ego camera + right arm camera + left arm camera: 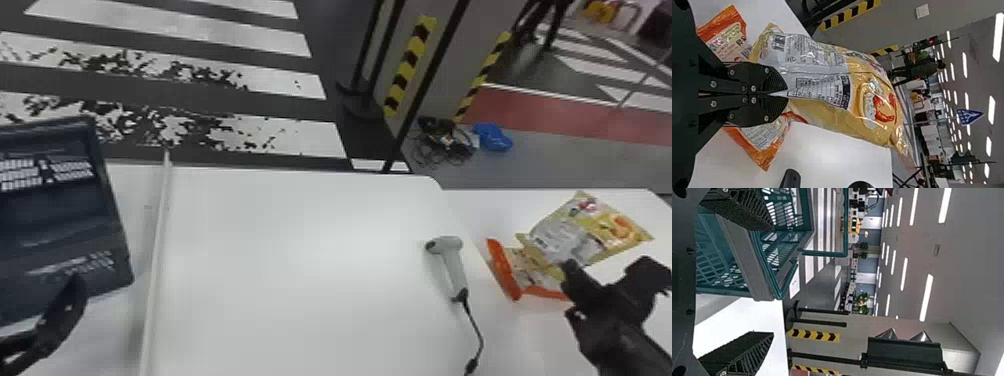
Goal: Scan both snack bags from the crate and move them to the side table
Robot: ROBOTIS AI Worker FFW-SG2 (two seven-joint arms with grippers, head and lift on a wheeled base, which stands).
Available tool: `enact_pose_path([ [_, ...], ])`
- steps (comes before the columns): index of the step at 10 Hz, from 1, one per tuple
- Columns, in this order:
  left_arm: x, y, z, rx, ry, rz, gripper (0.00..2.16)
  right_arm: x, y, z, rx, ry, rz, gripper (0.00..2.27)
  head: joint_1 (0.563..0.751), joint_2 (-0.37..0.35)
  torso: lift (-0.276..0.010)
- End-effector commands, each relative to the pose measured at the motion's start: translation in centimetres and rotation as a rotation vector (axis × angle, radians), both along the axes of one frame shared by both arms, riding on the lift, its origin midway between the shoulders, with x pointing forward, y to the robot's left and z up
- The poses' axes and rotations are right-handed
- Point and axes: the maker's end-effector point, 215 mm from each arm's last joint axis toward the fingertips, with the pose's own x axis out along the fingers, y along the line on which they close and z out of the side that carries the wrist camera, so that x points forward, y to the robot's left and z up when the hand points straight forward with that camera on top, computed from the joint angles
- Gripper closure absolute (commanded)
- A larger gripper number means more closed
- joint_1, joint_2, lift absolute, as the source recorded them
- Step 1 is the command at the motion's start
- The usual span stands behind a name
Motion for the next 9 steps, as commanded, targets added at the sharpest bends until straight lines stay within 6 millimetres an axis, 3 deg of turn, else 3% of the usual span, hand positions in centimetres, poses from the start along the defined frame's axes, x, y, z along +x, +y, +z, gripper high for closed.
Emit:
enact_pose_path([
  [1, 0.0, 0.0, 0.1, 0.000, -0.001, -0.001, 0.04, 0.1, 0.4, -0.7, 0.013, 0.023, 0.012, 0.69, 0.695, -0.350, -0.099],
  [2, 0.0, 0.0, 0.1, 0.000, -0.001, -0.002, 0.03, -0.1, 0.3, -0.7, 0.011, 0.028, 0.005, 0.00, 0.695, -0.350, -0.099],
  [4, -0.1, 0.1, 0.1, 0.000, -0.001, -0.001, 0.04, -0.3, -0.1, -0.3, 0.007, 0.016, -0.009, 0.03, 0.695, -0.350, -0.099],
  [6, -0.1, 0.0, 0.1, 0.000, -0.002, -0.001, 0.04, 0.2, 0.1, 2.4, -0.058, -0.041, 0.002, 0.05, 0.695, -0.350, -0.099],
  [8, -0.1, 0.1, 0.4, -0.001, -0.006, 0.002, 0.03, 2.1, 4.0, 5.4, -0.137, -0.087, 0.080, 0.05, 0.695, -0.350, -0.099],
  [9, 0.0, 0.2, 0.5, -0.001, -0.010, 0.003, 0.03, 3.7, 7.8, 7.6, -0.203, -0.112, 0.154, 0.05, 0.695, -0.350, -0.099],
])
